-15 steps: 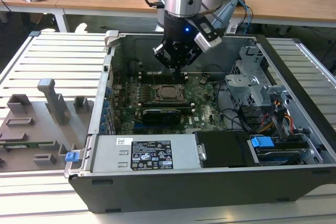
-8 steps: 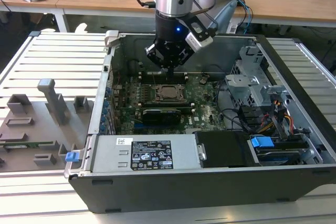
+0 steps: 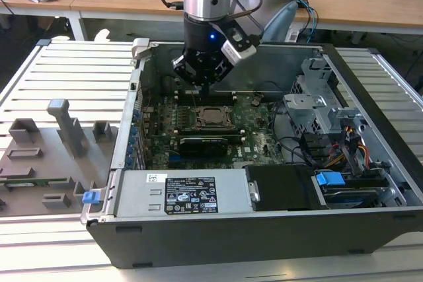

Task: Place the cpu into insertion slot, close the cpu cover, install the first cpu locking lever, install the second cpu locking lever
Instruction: 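Install the first cpu locking lever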

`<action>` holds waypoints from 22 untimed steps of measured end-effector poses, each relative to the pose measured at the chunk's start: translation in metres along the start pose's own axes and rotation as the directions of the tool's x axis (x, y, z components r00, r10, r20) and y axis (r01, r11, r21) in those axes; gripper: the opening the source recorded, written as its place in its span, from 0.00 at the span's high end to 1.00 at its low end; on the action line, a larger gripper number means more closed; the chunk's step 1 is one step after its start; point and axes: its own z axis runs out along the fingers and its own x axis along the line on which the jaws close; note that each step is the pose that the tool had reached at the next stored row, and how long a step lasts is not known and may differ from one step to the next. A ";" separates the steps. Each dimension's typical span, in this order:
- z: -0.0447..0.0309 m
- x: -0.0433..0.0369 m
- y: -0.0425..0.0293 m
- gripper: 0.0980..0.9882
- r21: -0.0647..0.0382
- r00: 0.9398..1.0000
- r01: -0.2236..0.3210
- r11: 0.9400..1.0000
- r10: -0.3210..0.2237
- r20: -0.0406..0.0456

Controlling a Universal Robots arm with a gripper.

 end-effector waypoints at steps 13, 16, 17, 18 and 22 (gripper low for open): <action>-0.0008 0.0190 0.0100 0.99 0.000 1.000 0.000 1.000 0.000 0.000; -0.0008 0.0231 0.0115 0.99 0.000 1.000 0.000 1.000 0.000 0.000; -0.0009 0.0250 0.0119 0.99 0.000 1.000 0.000 1.000 0.000 0.000; -0.0009 0.0263 0.0122 0.99 0.000 1.000 0.000 1.000 0.000 0.000; -0.0007 0.0310 0.0134 0.99 0.000 1.000 0.000 1.000 0.000 0.000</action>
